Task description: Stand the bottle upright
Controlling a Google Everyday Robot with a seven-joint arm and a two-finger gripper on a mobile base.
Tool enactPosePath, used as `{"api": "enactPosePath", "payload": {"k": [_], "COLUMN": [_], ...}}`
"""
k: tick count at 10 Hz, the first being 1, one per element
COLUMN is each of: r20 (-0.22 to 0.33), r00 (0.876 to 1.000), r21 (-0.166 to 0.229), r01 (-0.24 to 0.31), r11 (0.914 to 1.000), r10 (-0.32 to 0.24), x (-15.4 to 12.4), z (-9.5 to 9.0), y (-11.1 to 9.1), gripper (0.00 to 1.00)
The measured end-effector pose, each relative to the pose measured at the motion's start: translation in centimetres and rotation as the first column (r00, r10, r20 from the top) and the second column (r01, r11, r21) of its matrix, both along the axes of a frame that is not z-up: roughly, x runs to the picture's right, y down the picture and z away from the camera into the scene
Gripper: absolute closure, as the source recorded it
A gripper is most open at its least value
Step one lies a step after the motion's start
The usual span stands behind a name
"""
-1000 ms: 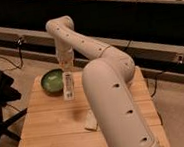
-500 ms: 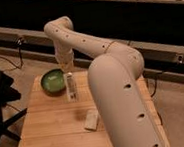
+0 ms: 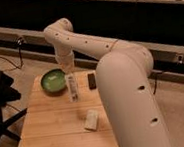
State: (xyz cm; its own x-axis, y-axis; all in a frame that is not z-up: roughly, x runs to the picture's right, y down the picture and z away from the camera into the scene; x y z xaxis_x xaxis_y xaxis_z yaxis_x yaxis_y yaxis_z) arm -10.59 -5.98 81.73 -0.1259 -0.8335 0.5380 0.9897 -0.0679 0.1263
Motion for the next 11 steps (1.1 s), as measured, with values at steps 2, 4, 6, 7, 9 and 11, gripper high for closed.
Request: {"api": "enactPosePath", "payload": {"k": [2,4,6,7,9,11], "r20": [-0.005,-0.012,-0.013,-0.015,-0.024,-0.030], "r00": [1.000,0.999,0.998,0.997,0.995,0.994], "r21": [0.020,0.037,0.045,0.049,0.061,0.083], "r01": [-0.026,-0.048,-0.068,-0.075,-0.091,-0.104], "r11": [0.9995,0.9981,0.9967,0.9959,0.9939,0.9911], "r10": [0.026,0.049,0.069,0.076,0.093,0.107], "x": [1.1,1.9,2.1,2.3,2.8,3.3], "z": [-0.1,0.0,0.0,0.0,0.1,-0.2], "y": [-0.1,-0.5,-1.0,-1.2,-1.6,-2.3], "gripper": [0.94,0.94,0.94,0.94,0.94,0.94]}}
